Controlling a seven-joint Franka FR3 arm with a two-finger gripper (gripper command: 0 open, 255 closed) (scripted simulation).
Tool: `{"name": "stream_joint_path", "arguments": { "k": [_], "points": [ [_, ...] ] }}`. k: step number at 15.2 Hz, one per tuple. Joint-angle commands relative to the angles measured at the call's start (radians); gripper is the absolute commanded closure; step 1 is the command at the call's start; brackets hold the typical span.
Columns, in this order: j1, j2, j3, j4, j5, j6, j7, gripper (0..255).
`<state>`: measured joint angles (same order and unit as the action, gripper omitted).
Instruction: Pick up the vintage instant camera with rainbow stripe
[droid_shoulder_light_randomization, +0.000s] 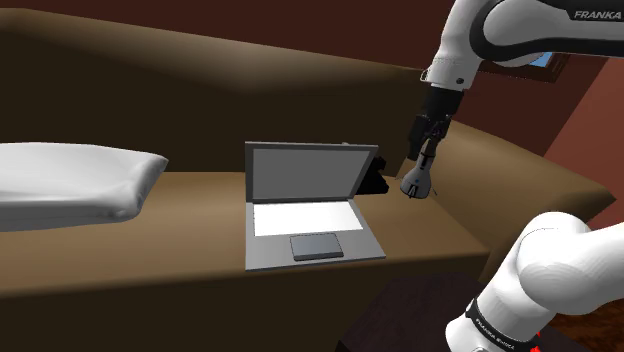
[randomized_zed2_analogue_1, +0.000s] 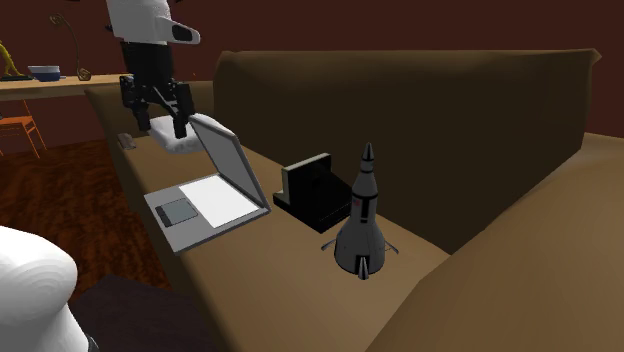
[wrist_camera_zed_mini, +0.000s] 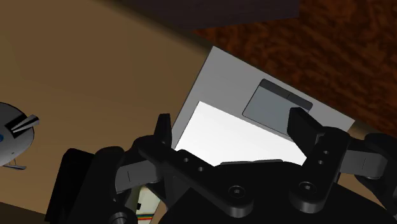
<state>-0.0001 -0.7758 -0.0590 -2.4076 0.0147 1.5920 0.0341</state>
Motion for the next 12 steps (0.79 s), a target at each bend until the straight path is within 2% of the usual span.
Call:
{"name": "stream_joint_path", "arguments": {
  "k": [1, 12],
  "points": [
    [0.0, 0.0, 0.0, 0.0, 0.0, 0.0, 0.0, 0],
    [-0.049, 0.399, -0.048, 0.17, -0.019, 0.246, 0.048, 0]
  ]
}}
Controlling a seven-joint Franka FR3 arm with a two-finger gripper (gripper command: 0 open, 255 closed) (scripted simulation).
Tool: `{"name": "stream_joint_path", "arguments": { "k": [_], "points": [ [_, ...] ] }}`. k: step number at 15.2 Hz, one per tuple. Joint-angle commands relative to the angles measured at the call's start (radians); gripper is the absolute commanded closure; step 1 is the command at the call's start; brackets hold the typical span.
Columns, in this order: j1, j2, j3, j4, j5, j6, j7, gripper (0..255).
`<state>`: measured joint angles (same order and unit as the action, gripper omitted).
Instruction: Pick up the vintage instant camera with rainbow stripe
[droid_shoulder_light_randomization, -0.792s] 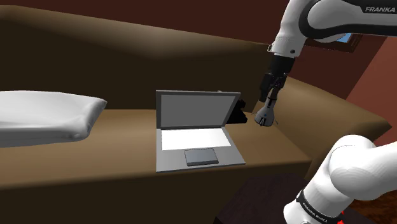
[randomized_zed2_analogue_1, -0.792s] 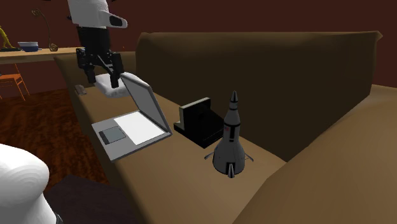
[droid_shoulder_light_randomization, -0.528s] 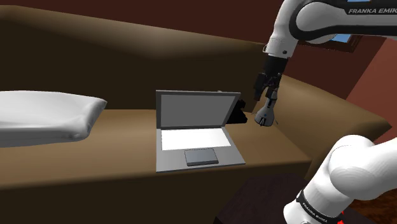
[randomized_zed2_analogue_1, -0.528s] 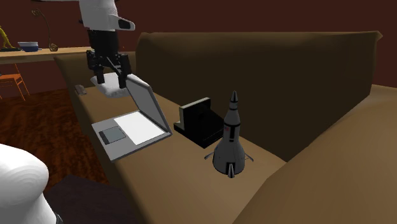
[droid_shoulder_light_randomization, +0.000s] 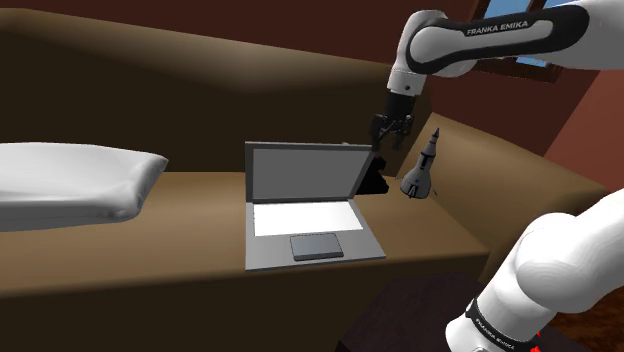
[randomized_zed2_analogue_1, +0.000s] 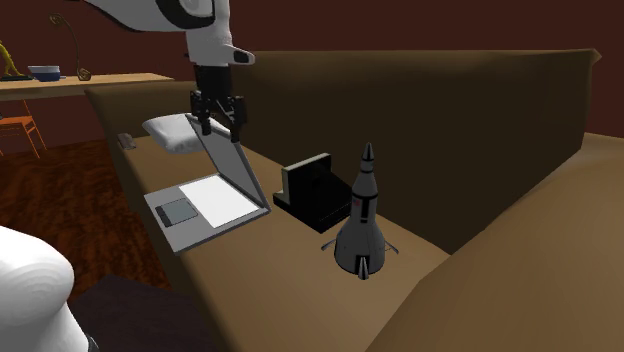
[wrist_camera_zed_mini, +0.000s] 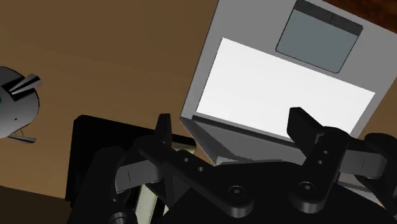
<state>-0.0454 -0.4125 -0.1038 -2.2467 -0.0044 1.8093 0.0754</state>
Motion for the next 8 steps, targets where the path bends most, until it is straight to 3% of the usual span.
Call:
{"name": "stream_joint_path", "arguments": {
  "k": [1, 8],
  "points": [
    [-0.007, 0.072, -0.008, 0.032, 0.0, 0.044, 0.011, 0],
    [-0.035, 0.327, -0.045, 0.219, 0.013, 0.122, 0.033, 0]
  ]
}}
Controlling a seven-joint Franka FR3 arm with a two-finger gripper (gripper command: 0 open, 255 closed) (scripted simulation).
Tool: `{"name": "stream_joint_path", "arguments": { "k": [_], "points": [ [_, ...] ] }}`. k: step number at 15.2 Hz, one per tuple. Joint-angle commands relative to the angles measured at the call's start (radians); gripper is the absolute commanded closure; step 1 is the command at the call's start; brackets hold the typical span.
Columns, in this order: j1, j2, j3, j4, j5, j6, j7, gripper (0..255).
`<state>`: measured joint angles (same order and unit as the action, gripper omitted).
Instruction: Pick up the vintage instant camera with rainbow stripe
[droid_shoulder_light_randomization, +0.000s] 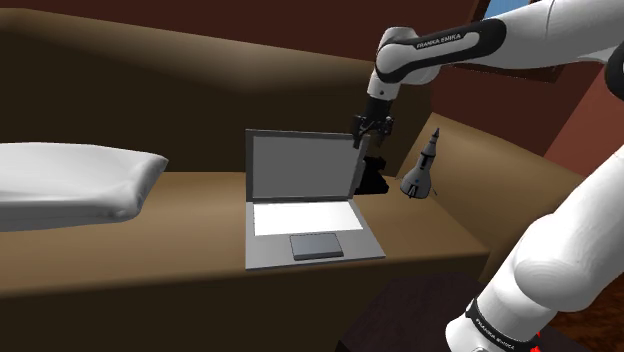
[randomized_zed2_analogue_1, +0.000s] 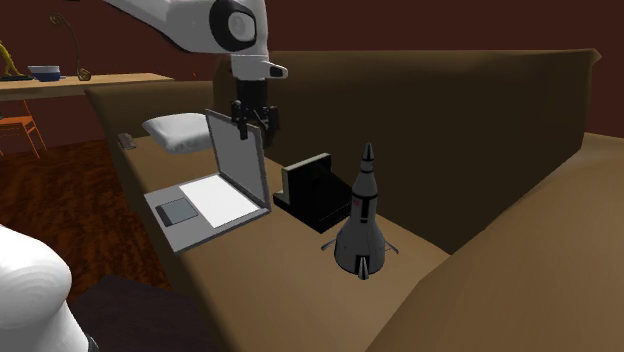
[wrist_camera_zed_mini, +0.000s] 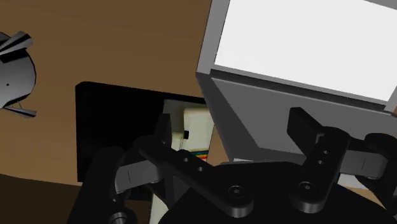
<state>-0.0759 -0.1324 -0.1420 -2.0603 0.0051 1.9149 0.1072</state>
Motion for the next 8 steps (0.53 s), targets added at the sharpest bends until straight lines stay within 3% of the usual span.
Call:
{"name": "stream_joint_path", "arguments": {
  "k": [1, 8],
  "points": [
    [-0.009, 0.084, -0.012, 0.063, 0.007, 0.023, 0.003, 0],
    [-0.049, 0.343, -0.045, 0.315, 0.044, 0.037, 0.018, 0]
  ]
}}
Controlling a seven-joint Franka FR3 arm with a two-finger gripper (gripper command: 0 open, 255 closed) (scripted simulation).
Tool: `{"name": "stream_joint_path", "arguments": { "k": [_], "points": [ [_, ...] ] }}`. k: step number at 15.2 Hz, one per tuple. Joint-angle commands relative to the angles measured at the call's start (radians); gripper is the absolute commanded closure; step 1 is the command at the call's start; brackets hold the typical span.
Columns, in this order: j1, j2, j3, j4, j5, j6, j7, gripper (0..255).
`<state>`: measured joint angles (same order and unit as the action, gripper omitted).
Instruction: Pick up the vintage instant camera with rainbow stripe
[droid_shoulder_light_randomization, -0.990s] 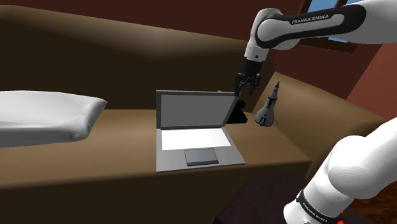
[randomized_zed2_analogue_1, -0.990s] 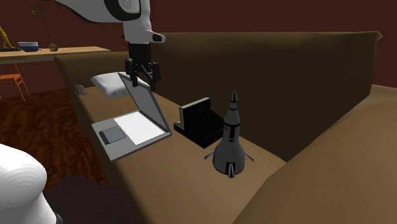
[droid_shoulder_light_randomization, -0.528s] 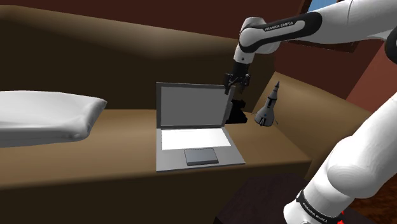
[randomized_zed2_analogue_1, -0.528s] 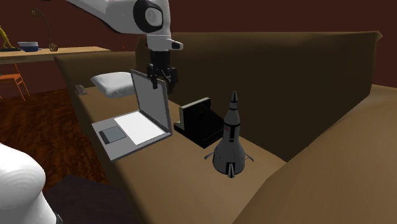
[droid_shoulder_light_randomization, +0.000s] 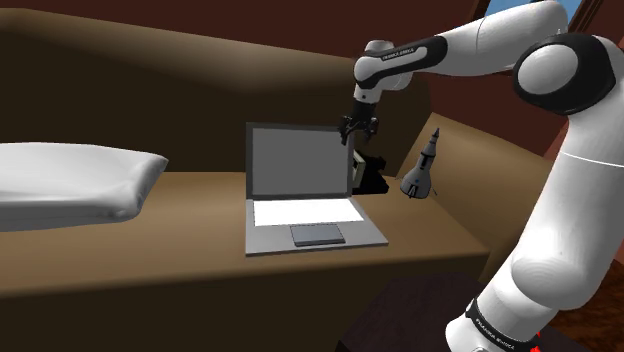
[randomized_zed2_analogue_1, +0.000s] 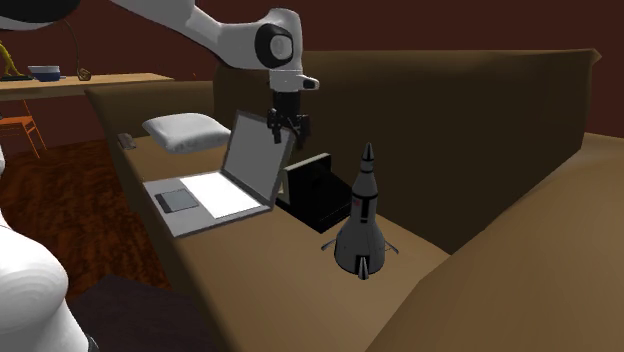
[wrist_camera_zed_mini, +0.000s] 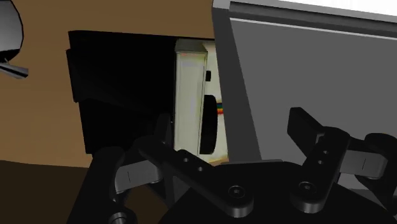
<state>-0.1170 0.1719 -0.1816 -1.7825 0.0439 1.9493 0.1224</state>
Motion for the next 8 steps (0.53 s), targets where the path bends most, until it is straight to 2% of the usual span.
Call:
{"name": "stream_joint_path", "arguments": {
  "k": [1, 8],
  "points": [
    [-0.015, 0.076, -0.01, 0.079, 0.012, 0.0, 0.005, 0],
    [-0.078, 0.347, -0.029, 0.411, 0.059, -0.057, 0.026, 0]
  ]
}}
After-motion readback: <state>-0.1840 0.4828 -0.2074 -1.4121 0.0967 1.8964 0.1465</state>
